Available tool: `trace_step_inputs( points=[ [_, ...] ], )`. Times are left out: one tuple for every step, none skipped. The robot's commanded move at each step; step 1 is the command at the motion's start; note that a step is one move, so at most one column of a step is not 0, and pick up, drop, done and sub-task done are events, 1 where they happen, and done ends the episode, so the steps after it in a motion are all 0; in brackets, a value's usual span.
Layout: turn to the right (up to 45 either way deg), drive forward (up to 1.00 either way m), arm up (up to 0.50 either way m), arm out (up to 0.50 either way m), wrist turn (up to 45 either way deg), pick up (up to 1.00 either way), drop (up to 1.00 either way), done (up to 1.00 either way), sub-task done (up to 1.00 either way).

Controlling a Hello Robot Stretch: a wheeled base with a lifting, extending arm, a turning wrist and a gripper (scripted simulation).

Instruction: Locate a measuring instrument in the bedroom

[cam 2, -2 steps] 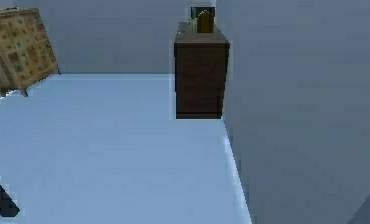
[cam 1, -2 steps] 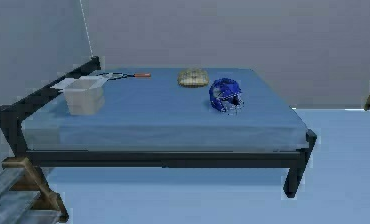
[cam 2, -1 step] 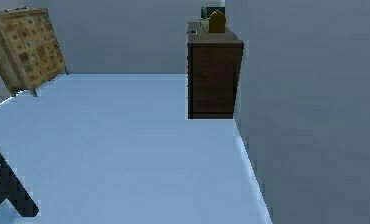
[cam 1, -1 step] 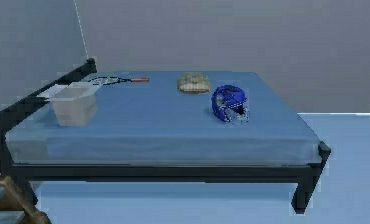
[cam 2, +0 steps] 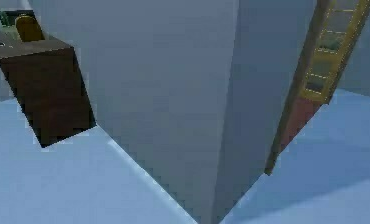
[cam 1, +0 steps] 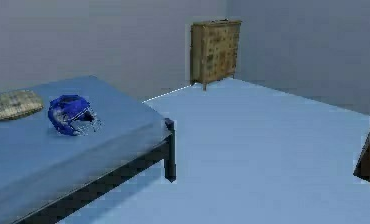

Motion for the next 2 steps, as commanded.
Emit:
trace_step_inputs(
  points=[
    [45.0,0.0,0.0,0.0,0.0,0.0,0.0,0.0,0.0],
    [3.0,0.0,0.0,0.0,0.0,0.0,0.0,0.0,0.0]
  ],
)
